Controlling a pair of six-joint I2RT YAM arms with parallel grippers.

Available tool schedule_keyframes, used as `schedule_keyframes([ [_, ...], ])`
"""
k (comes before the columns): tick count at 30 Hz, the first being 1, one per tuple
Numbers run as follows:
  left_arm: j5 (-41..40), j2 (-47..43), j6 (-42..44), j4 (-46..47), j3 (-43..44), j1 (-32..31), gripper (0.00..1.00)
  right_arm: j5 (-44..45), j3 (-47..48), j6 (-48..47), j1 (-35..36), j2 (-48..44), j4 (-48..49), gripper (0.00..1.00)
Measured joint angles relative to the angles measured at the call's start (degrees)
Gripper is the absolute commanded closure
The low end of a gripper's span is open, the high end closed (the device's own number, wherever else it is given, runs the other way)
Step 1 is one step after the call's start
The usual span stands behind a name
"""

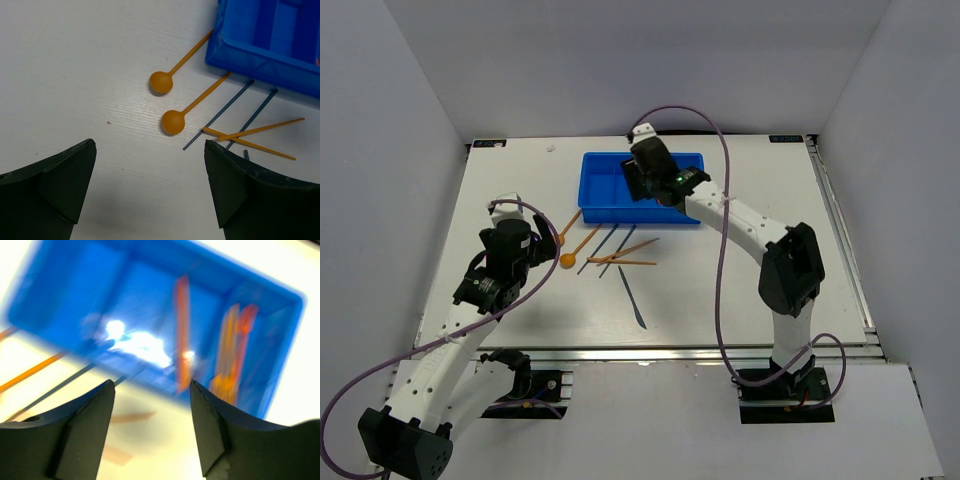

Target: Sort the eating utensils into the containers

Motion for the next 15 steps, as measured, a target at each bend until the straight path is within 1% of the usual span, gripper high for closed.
schedule_keyframes([
  [2,-0.72,0.00,-0.15,-0.04,0.00,0.00,0.02,1.38,0.70,4.33,4.37,-2.67,-4.09,0.17],
  [3,-1.09,-0.04,-0.24,-0.07,0.00,0.00,0.02,1.86,0.37,6.91,6.58,-4.07,-6.23,0.11],
  [5,-1.77,-0.22,-0.50,-0.26,0.00,0.00,0.02,2.10,-2.45,11.45,10.88,-7.30,-9.09,0.14],
  [9,-2.75,-0.76,-0.76,-0.39,0.00,0.00,0.02,1.68,-13.31,19.50,18.32,-12.41,-11.04,0.21],
  [11,-2.95,-0.79,-0.83,-0.42,0.00,0.00,0.02,1.31,-16.46,22.32,20.06,-12.15,-11.54,0.26],
  [12,-3.04,-0.74,-0.85,-0.44,0.00,0.00,0.02,0.94,-18.32,23.04,20.98,-11.02,-11.98,0.32],
  [14,-3.13,-0.74,-0.90,-0.44,0.00,0.00,0.02,0.26,-19.69,24.13,21.35,-8.96,-12.04,0.38],
  [15,-3.15,-0.74,-0.98,-0.44,0.00,0.00,0.02,0.02,-19.76,24.37,21.35,-7.78,-12.15,0.43],
])
